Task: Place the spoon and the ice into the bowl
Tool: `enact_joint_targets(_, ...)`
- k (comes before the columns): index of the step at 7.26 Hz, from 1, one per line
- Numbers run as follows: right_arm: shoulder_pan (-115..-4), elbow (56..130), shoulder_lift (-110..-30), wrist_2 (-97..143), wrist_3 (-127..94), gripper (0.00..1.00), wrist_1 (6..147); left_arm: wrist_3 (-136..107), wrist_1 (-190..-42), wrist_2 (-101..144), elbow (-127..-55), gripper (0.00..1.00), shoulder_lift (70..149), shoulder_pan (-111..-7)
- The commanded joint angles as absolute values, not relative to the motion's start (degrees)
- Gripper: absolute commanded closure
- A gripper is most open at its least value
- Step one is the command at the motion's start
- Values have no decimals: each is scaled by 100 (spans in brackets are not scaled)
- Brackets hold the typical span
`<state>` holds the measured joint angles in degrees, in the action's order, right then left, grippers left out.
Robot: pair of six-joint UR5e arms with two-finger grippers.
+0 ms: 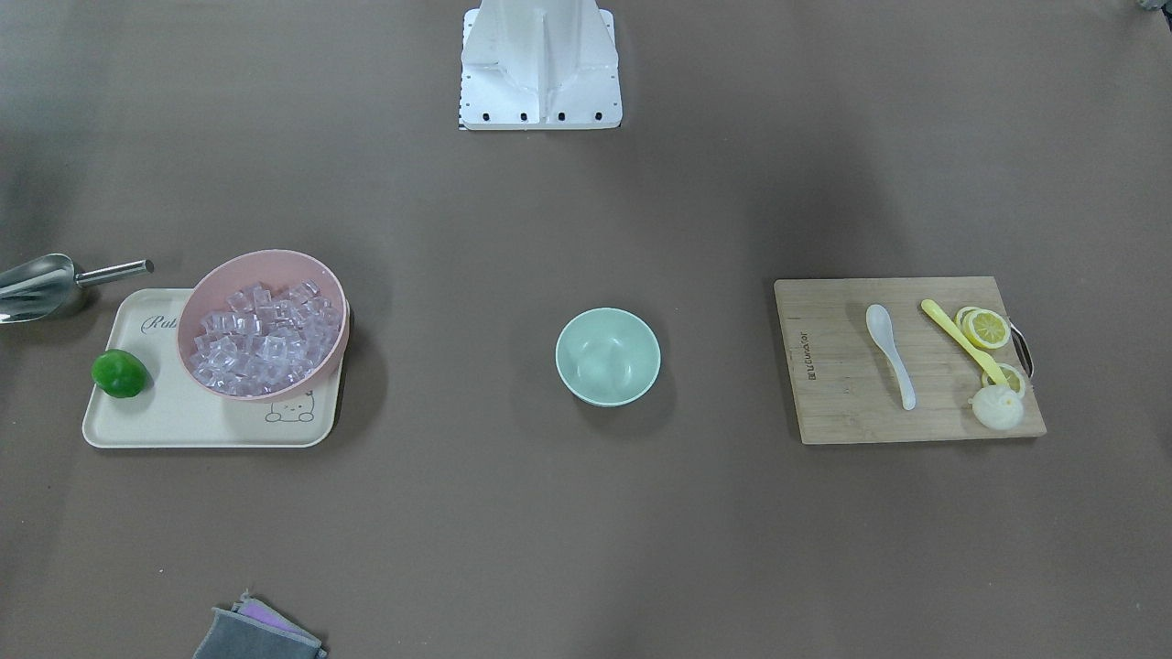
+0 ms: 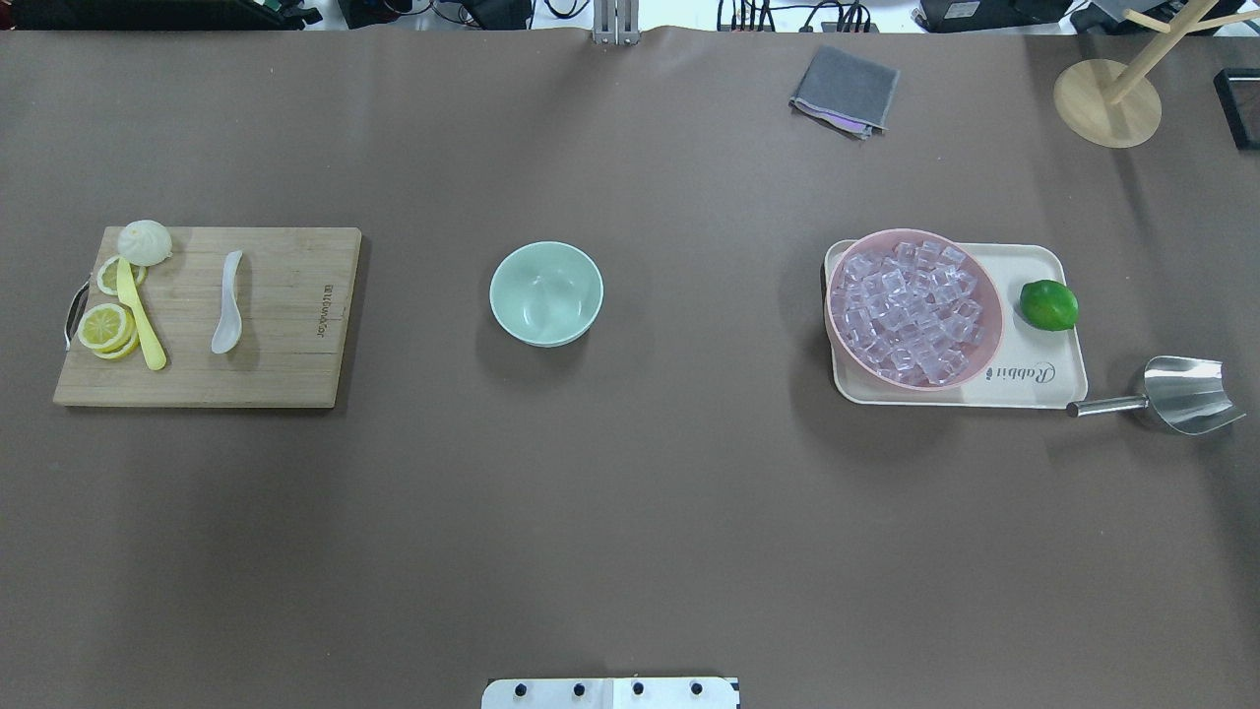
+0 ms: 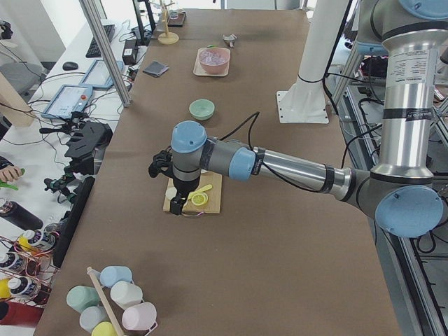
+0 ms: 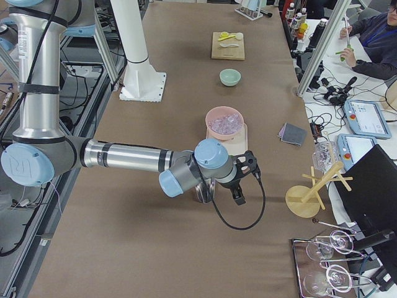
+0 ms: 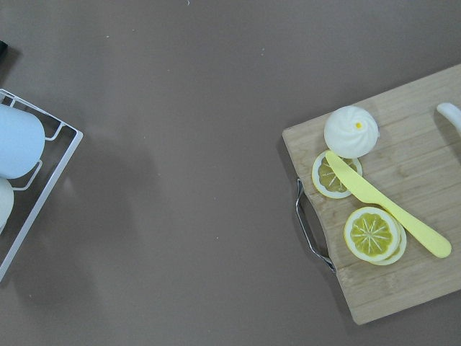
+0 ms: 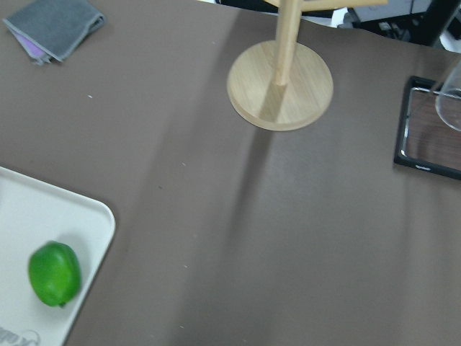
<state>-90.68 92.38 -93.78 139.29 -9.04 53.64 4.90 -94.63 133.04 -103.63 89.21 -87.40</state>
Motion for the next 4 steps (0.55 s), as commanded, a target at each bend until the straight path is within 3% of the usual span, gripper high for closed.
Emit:
enact_joint_targets(1,-8730,9709,-9176,14081,-2051,0,5361,47,-9780,13315,-10449,1,8999,-8736)
enact_joint_targets(4,-7432,10291,-8695,12969,-3730,0,5405,-1037,-10863,13315,-10345,1,8982,-8588)
